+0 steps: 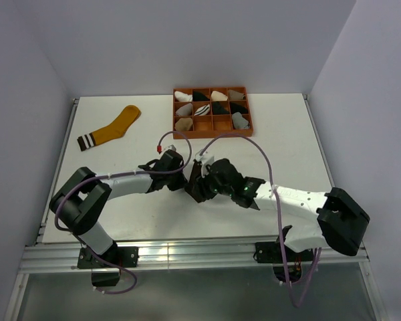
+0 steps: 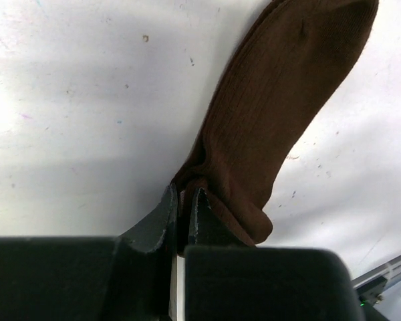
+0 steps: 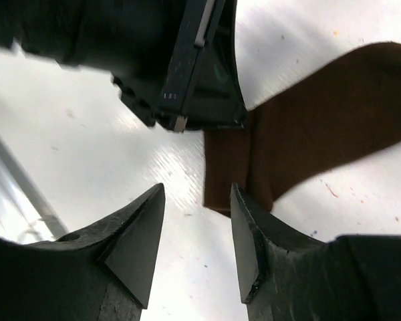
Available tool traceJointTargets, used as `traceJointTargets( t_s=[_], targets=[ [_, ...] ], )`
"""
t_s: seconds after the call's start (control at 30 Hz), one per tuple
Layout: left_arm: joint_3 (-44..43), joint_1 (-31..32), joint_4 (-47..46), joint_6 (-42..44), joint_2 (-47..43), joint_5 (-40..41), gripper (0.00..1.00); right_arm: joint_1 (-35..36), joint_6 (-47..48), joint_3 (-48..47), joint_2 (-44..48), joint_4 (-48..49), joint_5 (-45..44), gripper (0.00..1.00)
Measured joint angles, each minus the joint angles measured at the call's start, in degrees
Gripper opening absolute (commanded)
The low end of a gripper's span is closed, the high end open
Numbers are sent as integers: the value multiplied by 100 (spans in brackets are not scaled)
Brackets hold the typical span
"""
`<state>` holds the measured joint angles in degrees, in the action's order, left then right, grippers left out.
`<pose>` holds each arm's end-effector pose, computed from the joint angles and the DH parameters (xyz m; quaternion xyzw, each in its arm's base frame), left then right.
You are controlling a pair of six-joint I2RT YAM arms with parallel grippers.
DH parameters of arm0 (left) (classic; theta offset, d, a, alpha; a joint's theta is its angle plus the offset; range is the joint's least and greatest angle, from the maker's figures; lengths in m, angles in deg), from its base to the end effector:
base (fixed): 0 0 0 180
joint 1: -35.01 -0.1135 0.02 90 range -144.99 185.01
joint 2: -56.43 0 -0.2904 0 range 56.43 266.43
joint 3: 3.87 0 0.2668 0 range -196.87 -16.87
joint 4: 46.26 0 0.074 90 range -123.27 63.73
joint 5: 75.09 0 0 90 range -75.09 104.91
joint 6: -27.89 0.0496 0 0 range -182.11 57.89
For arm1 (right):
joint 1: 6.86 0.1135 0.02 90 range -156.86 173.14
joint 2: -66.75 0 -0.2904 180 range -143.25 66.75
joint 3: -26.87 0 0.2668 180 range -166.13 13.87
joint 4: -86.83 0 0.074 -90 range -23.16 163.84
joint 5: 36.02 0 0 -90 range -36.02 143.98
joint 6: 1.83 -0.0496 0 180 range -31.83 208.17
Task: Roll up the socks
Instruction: Roll the sock at the center of the board.
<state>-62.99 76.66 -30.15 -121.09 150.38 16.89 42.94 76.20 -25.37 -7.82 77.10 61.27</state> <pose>0.2529 -0.2226 0.1549 -0.1477 0.9307 -0.2468 0.2260 0.1849 0.2286 0.2267 -0.3122 0.8160 0.2959 0.3863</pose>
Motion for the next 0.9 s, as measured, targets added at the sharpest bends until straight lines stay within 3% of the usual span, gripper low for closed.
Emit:
traceJointTargets(
  t_s=[0.37,0.77,0.9],
  targets=[
    [-50,-33,234,323,-50,-33,0,1285,680,17,-780,-55,-1829,53],
    [-68,-76,256,485,-50,-105,0,1613,999,-330,-1709,-101,-2680,53],
    [-83,-109,295,535,-50,-107,0,1670,1021,-525,-2048,-118,-3014,47]
  ],
)
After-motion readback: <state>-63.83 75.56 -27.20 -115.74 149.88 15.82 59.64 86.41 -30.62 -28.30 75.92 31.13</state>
